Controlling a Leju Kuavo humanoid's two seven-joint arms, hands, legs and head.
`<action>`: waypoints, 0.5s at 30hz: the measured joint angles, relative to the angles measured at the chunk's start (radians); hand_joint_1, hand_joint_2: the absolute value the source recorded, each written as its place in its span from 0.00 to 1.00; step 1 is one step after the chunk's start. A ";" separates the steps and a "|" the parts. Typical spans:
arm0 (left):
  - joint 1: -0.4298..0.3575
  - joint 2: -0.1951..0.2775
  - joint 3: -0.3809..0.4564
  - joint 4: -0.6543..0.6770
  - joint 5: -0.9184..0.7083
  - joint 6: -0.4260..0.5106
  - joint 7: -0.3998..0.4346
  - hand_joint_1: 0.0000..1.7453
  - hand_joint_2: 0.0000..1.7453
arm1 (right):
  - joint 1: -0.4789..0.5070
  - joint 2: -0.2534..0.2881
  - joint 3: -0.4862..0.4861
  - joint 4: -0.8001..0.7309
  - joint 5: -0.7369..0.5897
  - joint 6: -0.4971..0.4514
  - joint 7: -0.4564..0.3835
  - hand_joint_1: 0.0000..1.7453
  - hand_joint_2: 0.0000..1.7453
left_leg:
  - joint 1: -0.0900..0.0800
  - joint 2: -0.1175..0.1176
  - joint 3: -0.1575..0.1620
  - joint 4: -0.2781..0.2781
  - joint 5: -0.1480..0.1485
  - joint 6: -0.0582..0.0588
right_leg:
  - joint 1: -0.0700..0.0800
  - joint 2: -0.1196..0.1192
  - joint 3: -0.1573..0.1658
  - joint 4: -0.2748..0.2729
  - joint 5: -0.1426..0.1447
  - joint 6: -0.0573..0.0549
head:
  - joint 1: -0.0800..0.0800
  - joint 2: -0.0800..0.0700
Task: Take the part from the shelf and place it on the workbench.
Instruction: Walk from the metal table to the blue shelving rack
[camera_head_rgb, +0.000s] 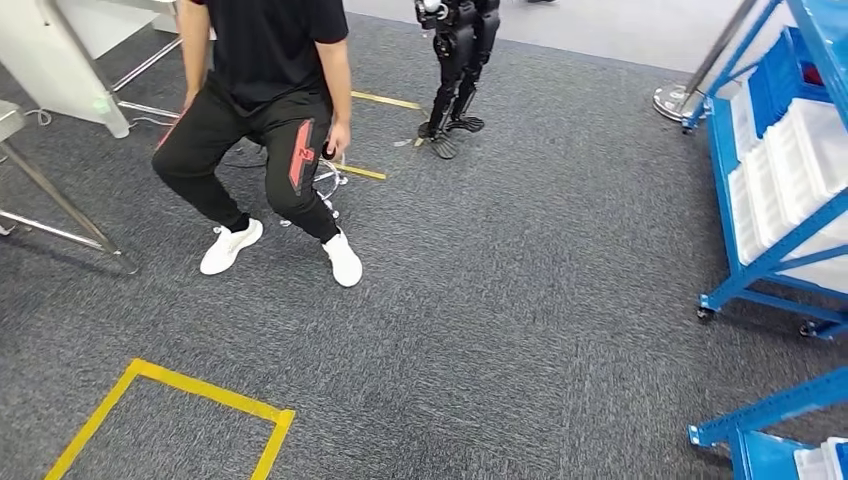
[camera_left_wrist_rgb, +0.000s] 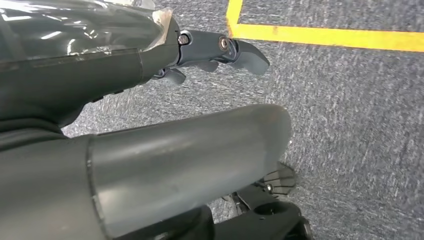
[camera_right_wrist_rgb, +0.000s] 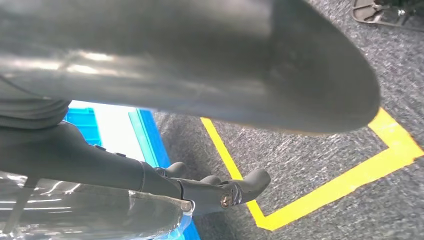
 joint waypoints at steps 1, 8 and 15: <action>0.003 -0.002 0.001 0.000 -0.001 0.007 -0.003 0.00 0.00 | -0.004 0.000 0.004 -0.001 0.005 0.004 0.003 0.00 0.00 | -0.003 0.009 0.002 0.001 -0.003 -0.005 | 0.001 -0.017 0.028 -0.050 0.016 -0.004 | -0.001 0.000; 0.011 -0.008 -0.001 0.002 -0.037 0.050 -0.009 0.00 0.00 | -0.006 0.003 0.015 -0.002 0.008 0.033 -0.005 0.00 0.00 | 0.005 -0.040 -0.024 0.099 -0.083 -0.043 | -0.008 0.030 0.040 -0.084 0.037 -0.058 | -0.010 0.000; 0.026 0.003 -0.023 0.004 -0.085 0.052 0.006 0.00 0.00 | 0.033 0.009 -0.019 -0.001 -0.044 0.041 -0.056 0.00 0.00 | 0.008 -0.122 -0.069 0.146 -0.045 -0.032 | 0.000 0.119 0.040 -0.082 0.041 -0.067 | -0.011 0.000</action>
